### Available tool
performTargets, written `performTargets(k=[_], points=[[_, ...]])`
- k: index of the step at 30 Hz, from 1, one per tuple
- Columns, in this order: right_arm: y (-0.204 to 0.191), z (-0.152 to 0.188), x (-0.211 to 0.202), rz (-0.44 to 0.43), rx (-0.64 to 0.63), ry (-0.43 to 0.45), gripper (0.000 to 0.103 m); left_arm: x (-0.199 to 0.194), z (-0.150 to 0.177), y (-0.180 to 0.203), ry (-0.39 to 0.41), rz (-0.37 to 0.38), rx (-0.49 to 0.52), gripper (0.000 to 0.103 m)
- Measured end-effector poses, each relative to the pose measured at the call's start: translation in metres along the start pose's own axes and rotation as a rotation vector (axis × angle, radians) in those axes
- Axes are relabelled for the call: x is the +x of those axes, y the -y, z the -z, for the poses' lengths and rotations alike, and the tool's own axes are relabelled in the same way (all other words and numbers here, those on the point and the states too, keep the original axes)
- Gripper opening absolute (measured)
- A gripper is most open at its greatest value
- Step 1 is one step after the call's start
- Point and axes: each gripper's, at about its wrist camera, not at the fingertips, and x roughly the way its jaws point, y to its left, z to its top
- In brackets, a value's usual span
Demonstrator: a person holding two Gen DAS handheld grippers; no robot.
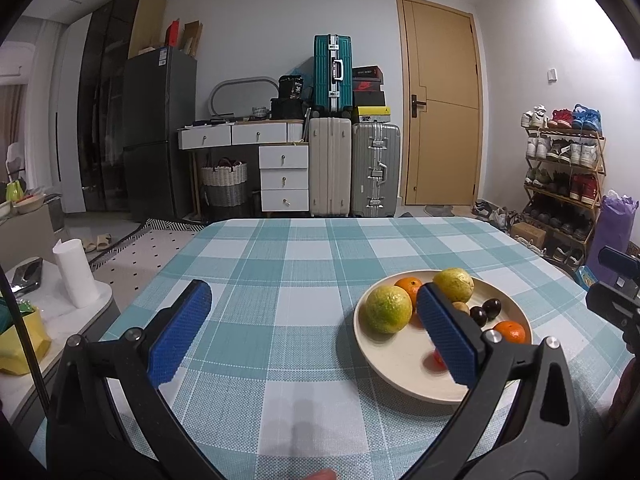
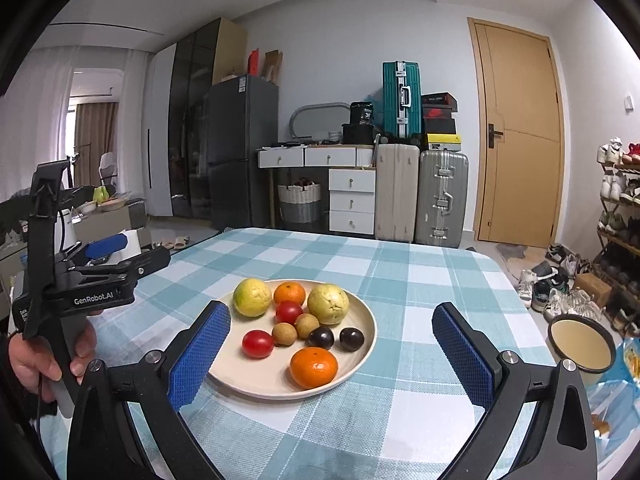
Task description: Organize fruits
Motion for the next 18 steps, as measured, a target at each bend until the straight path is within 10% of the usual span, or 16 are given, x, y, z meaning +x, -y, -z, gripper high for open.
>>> performTargets(k=[18], points=[[0.0016,0.0006,0.0015,0.038,0.022,0.001,0.103,-0.001,0.0003,0.0002,0.001,0.0,0.001,0.102]])
